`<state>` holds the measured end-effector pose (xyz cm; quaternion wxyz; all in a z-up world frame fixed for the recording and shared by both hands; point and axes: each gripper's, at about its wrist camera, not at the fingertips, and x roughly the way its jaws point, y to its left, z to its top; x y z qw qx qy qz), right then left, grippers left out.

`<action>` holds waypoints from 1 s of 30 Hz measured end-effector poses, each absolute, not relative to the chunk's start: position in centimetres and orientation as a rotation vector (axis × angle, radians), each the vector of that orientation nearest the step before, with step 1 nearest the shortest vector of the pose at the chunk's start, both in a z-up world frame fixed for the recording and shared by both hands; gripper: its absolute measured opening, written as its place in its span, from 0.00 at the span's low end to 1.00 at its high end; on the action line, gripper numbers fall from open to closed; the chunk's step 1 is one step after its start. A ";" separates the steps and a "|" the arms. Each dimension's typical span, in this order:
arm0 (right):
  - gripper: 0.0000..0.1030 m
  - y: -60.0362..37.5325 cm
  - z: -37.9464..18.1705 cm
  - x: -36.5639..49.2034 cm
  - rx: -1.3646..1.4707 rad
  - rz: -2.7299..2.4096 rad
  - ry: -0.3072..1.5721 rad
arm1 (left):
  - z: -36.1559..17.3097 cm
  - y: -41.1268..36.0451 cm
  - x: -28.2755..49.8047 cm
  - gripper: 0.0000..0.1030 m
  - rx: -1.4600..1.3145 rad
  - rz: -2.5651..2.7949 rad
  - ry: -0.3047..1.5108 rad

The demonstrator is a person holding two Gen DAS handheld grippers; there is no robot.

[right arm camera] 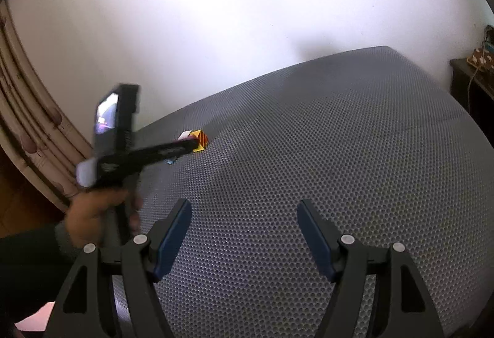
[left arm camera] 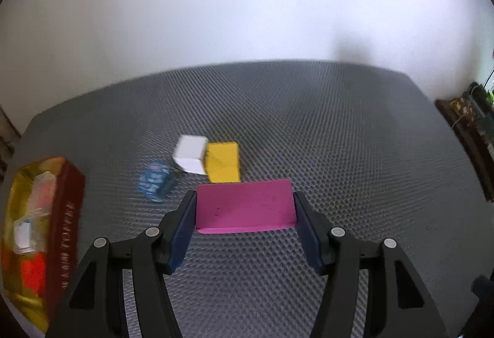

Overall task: Organize rigid objects
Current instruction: 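Carry the pink block into the tin and release it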

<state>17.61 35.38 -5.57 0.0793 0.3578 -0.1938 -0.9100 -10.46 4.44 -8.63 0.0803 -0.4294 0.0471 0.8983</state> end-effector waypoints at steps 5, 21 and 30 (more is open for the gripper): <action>0.71 34.8 -5.4 17.6 1.085 -2.713 -0.546 | -5.7 1.0 -9.6 0.55 -1.254 2.808 0.153; 0.71 32.9 -3.9 18.3 1.048 -2.703 -0.500 | -1.1 -9.9 -10.5 0.55 -1.291 3.077 0.204; 0.71 32.5 -3.8 18.2 1.048 -2.701 -0.506 | -1.4 -15.8 -10.0 0.55 -1.372 3.115 0.154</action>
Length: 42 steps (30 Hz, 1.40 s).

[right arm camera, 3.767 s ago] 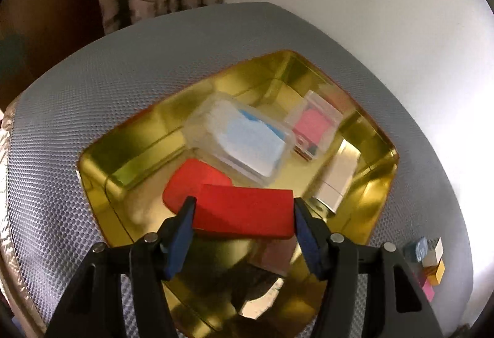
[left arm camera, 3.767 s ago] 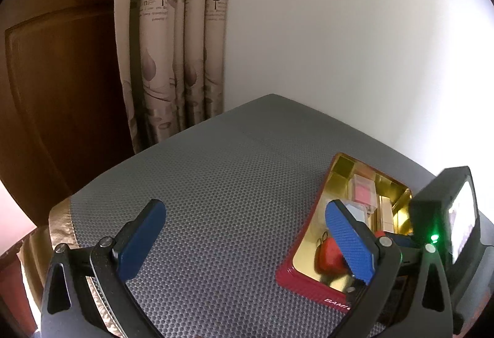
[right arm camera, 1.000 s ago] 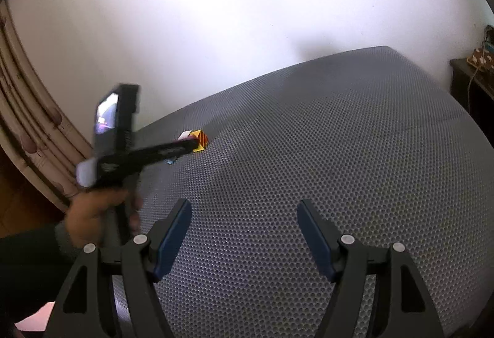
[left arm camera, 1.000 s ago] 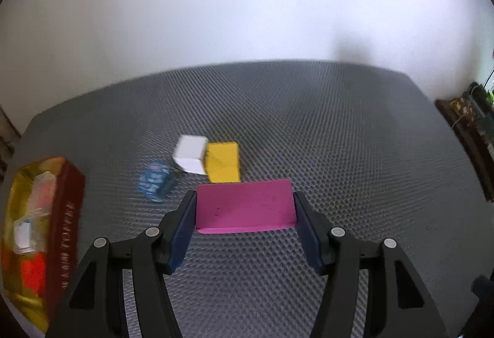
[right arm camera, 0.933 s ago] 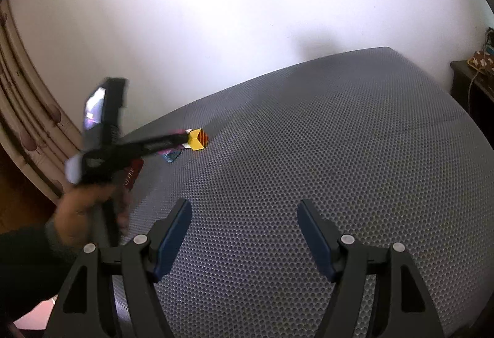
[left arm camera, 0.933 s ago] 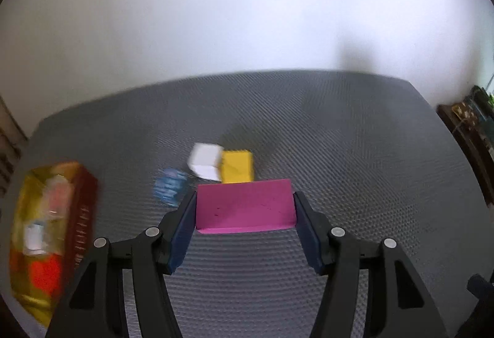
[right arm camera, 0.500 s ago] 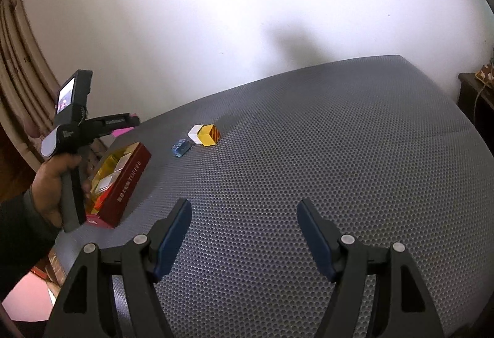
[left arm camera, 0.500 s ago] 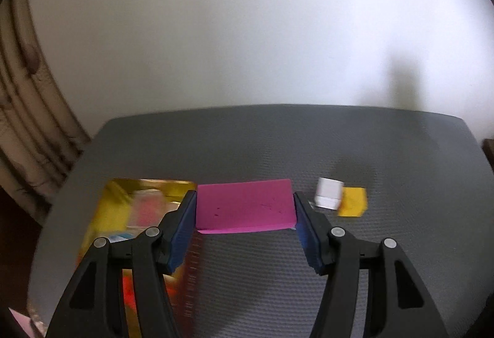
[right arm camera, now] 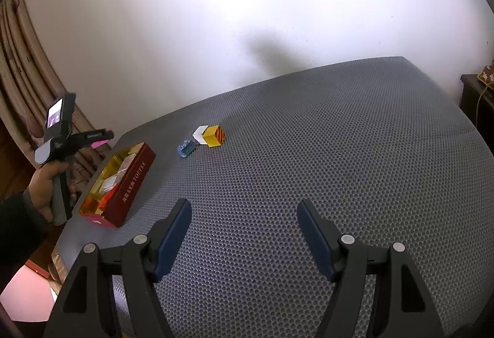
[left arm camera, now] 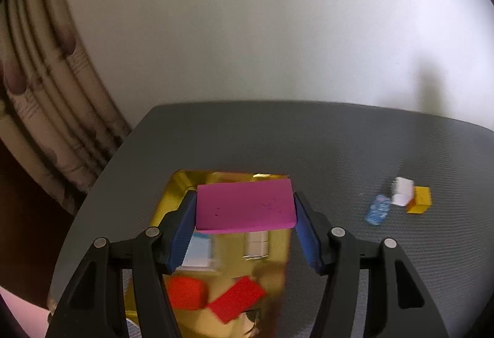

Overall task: Organize rigid objects
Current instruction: 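Carry the pink block into the tin and release it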

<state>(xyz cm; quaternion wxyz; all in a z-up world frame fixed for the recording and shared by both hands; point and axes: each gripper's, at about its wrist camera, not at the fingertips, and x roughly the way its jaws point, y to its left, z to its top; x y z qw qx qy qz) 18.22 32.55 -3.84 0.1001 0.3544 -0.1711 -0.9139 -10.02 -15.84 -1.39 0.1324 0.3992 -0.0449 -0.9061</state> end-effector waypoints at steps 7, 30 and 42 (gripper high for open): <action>0.71 32.6 -3.8 18.2 1.051 -2.694 -0.511 | -0.9 -23.3 -8.6 0.55 1.176 -2.558 0.023; 0.71 32.1 -4.6 18.1 1.067 -2.691 -0.512 | -4.6 -27.8 -12.9 0.55 1.326 -2.401 0.571; 0.71 33.4 -4.8 17.8 1.075 -2.690 -0.561 | -9.3 -28.1 -16.2 0.56 1.337 -2.213 0.618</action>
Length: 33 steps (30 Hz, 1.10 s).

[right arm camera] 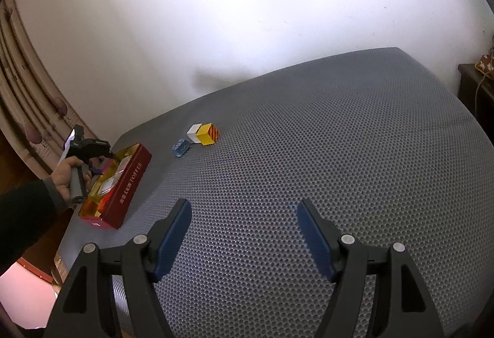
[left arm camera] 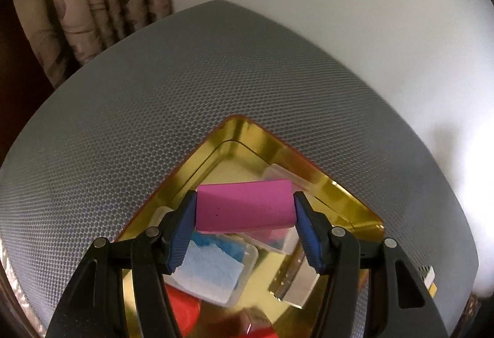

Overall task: Organize rigid objects
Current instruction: 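Carry the pink block into the tin and release it, then reach the right tool to the yellow cube and grasp it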

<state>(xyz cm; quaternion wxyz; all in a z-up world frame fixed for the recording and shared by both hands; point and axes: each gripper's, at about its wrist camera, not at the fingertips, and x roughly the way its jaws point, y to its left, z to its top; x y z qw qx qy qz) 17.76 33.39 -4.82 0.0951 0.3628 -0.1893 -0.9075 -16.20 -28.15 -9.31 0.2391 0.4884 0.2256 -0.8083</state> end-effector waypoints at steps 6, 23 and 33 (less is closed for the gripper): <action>0.71 33.9 -5.0 17.7 1.094 -2.686 -0.573 | -8.8 -28.4 -15.7 0.89 1.269 -2.231 0.626; 0.71 28.7 -8.2 14.3 1.227 -2.659 -0.431 | -0.4 -17.2 -0.7 0.99 1.046 -2.884 0.053; 0.71 18.4 -7.2 1.2 1.238 -2.748 -0.202 | -3.5 -15.0 7.1 0.99 1.068 -2.975 0.127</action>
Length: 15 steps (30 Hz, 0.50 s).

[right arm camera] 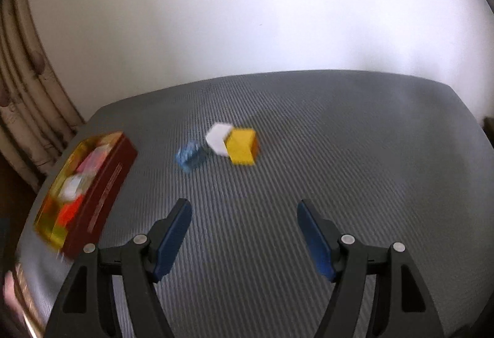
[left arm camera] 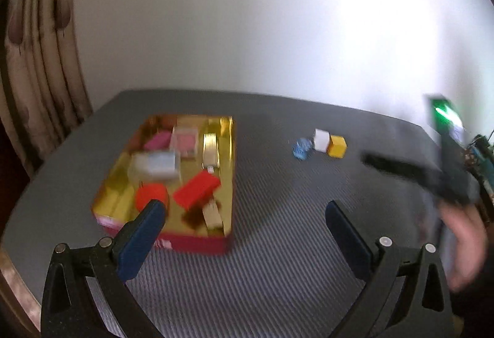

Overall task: Organize rigid objects
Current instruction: 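Reach the right tool to the yellow cube and grasp it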

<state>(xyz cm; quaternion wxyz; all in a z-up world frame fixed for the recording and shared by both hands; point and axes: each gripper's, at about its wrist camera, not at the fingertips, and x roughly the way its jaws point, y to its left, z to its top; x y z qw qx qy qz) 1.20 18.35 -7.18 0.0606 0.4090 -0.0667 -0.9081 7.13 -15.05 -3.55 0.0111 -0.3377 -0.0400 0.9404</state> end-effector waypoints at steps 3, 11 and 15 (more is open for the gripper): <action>0.71 17.0 -8.4 -2.2 1.328 -2.772 -0.157 | -4.6 -15.8 8.2 0.99 -1.073 2.904 -0.120; 0.63 16.2 -10.3 -5.6 1.415 -2.778 -0.131 | -6.3 -19.3 8.3 0.99 -1.124 2.893 -0.283; 0.30 16.3 -11.0 -6.6 1.463 -2.751 -0.098 | -6.4 -19.8 8.6 0.99 -1.128 2.871 -0.327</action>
